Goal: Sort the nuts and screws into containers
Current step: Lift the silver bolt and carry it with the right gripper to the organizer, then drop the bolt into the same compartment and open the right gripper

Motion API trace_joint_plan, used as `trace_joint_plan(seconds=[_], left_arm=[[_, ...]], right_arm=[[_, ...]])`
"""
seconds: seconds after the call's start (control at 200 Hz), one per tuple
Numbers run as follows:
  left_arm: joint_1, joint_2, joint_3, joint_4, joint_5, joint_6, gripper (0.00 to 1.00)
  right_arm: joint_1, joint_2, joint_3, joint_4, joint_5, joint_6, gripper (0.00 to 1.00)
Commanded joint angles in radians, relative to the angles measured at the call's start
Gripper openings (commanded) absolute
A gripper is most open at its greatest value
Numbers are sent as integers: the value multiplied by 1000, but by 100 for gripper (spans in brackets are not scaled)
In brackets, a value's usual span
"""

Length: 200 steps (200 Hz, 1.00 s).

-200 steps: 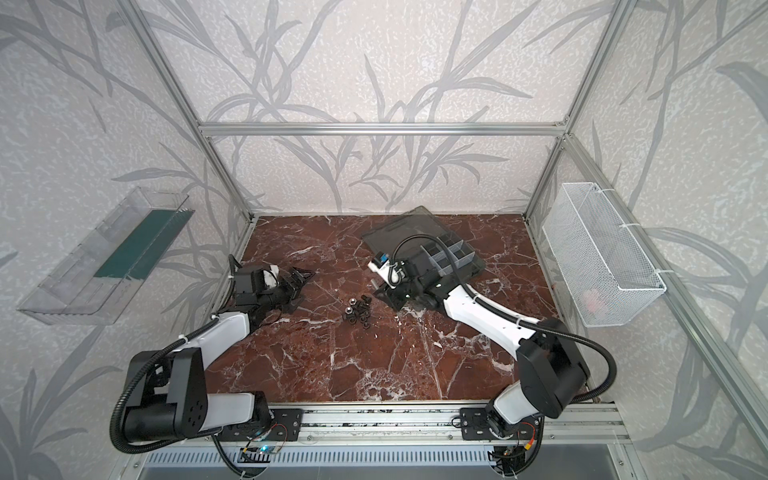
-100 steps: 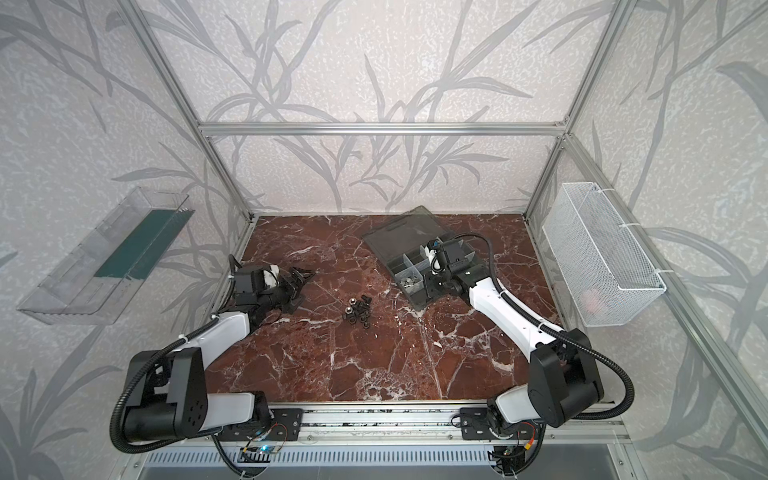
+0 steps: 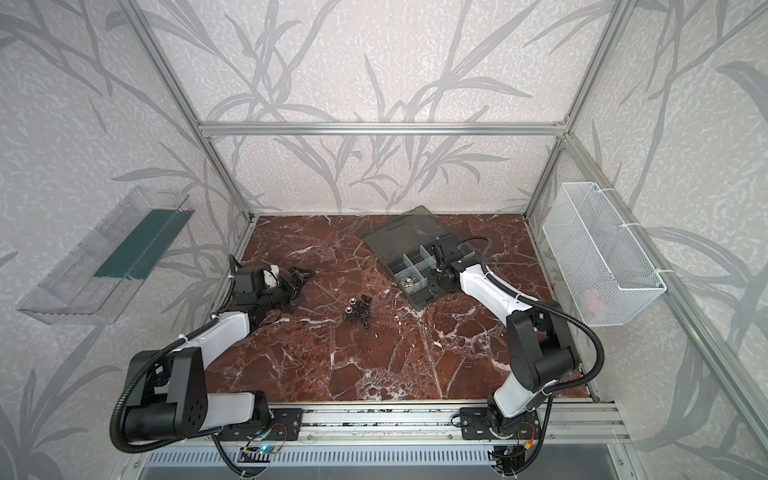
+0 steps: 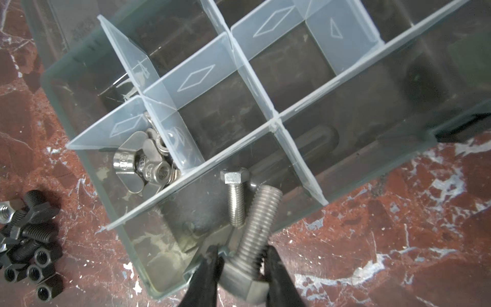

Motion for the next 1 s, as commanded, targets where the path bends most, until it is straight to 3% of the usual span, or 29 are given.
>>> trace_joint_plan(seconds=[0.0,0.42,0.525,0.57,0.765,0.995], left_arm=[[5,-5,9,-9,3,-2,99],[5,-5,12,-15,-1,3,99],[5,-6,11,-14,-2,3,99],[5,-5,11,-13,-2,2,99],[5,-7,12,-15,-2,2,100],[4,-6,11,-14,-1,0,99]], right_arm=[[-1,37,47,-7,-22,42,0],[-2,123,60,20,-89,54,0],[-1,120,67,25,-106,40,36],[-1,112,71,18,-101,34,46],[2,11,71,18,-107,-40,64],[77,-181,-28,173,-170,-287,66]])
